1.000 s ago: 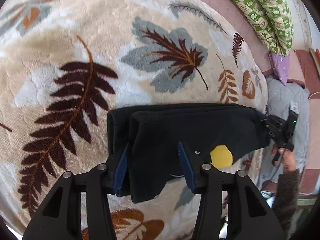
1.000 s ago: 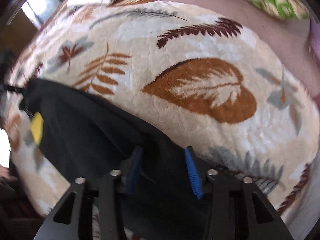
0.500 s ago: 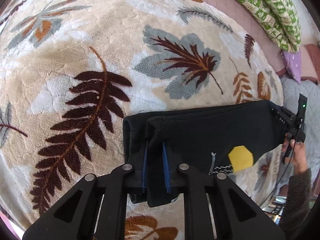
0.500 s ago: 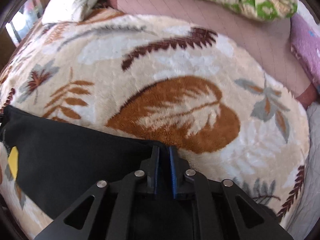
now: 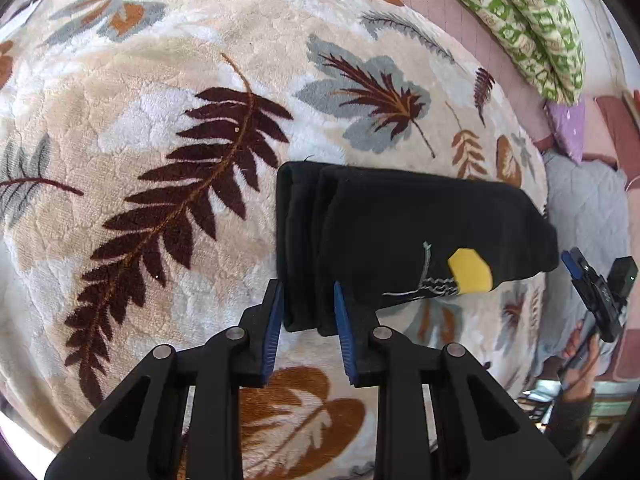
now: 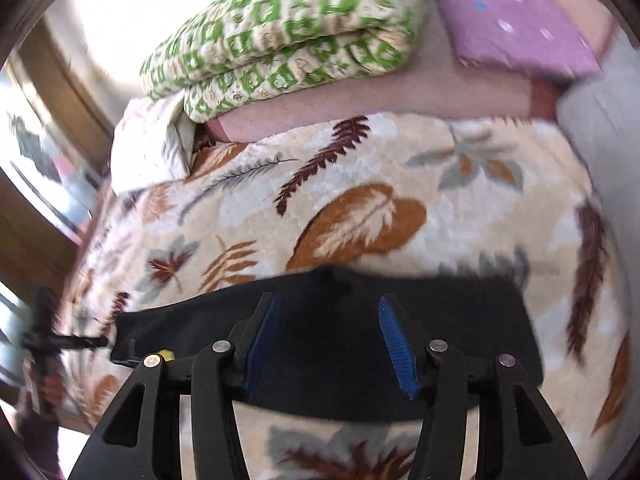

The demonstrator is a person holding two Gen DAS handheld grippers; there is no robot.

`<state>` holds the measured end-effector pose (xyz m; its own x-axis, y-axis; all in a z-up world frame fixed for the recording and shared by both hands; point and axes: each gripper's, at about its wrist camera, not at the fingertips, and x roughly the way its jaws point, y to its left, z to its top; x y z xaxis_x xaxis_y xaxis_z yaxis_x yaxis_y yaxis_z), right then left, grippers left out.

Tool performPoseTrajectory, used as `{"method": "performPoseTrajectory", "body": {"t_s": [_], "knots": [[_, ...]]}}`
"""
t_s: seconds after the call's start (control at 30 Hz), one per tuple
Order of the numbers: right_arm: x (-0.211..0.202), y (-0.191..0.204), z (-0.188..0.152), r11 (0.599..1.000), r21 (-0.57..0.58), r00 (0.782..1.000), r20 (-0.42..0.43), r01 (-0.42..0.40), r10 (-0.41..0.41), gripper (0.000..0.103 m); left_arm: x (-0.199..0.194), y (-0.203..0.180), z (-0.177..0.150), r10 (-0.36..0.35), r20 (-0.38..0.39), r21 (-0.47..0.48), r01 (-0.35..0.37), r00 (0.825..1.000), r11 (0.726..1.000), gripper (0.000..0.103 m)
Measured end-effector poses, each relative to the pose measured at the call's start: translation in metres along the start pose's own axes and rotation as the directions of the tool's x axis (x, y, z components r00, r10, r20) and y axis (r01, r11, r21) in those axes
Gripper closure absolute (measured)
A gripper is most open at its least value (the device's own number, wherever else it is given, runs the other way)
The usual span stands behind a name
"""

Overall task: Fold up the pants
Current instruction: 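Open the left tool to release while the right tool grasps the pants edge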

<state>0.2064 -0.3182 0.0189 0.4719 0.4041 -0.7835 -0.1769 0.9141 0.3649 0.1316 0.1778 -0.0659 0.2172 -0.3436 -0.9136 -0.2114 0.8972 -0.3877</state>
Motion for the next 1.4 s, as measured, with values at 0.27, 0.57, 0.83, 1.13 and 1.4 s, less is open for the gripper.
{"method": "performPoseTrajectory", "body": {"t_s": [0.27,0.57,0.83,1.13,1.4], "knots": [[-0.01,0.013,-0.072,0.987,0.119,0.993,-0.031,-0.108,0.113,0.046,0.006,0.022,0.002,-0.103,0.004,-0.086,0.103,0.995,0.991,0.06],[0.076,0.1,-0.127,0.89,0.338,0.908,-0.176,-0.306,0.379,0.046,0.014,0.028,0.021,-0.176,-0.037,-0.136,0.17,0.984,0.976,0.06],[0.135,0.169,-0.147,0.797,0.519,0.864,-0.198,-0.308,0.463,0.042,0.01,0.039,0.026,-0.244,-0.065,-0.149,0.232,0.968,0.961,0.06],[0.167,0.207,-0.145,0.682,0.676,0.889,-0.088,-0.278,0.45,0.032,-0.005,0.061,0.031,-0.301,-0.049,-0.154,0.29,0.952,0.944,0.06],[0.181,0.243,-0.145,0.634,0.73,0.912,-0.036,-0.255,0.409,0.028,-0.012,0.073,0.034,-0.313,-0.033,-0.146,0.305,0.949,0.941,0.06]]}}
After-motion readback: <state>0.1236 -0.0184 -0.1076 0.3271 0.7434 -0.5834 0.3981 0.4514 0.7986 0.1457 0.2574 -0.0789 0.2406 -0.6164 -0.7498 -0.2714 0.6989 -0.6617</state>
